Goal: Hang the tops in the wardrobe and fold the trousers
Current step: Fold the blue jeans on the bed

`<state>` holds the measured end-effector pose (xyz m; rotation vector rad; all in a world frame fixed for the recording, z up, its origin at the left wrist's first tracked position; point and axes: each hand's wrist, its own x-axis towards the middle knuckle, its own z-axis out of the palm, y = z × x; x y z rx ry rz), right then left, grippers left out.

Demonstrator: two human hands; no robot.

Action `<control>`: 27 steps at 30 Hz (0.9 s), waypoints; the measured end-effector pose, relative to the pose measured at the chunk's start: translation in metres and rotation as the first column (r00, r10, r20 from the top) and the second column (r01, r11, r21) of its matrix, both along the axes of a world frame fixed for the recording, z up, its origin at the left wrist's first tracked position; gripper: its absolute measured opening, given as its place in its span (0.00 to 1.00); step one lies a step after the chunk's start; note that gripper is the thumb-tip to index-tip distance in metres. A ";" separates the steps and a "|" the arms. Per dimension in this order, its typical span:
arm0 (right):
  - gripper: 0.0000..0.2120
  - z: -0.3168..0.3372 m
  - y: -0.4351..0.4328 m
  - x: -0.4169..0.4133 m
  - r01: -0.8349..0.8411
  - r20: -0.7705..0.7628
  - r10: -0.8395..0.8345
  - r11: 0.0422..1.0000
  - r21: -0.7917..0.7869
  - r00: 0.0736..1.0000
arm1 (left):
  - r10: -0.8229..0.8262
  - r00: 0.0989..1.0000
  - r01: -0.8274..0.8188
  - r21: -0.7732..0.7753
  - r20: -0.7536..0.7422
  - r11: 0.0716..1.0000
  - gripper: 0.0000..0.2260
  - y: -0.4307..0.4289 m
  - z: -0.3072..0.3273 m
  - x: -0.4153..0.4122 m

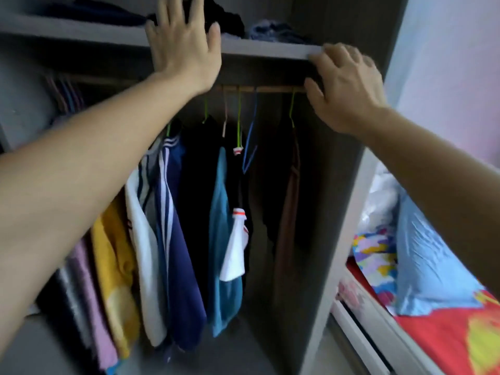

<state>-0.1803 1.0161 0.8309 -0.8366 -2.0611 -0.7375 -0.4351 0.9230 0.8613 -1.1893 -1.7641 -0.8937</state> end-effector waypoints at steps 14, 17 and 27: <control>0.26 -0.178 -0.027 0.359 0.474 0.069 -0.474 0.837 -0.275 0.878 | -0.554 0.832 0.551 -0.171 0.035 0.817 0.28 0.109 -0.151 0.363; 0.26 -0.195 -0.035 0.441 0.621 0.108 -0.624 0.714 -0.324 0.774 | -0.691 0.722 0.679 -0.211 0.022 0.703 0.28 0.144 -0.171 0.460; 0.28 -0.216 -0.113 0.675 0.910 0.164 -0.969 0.107 -0.401 0.186 | -0.944 0.237 0.923 -0.357 0.229 0.146 0.30 0.199 -0.239 0.755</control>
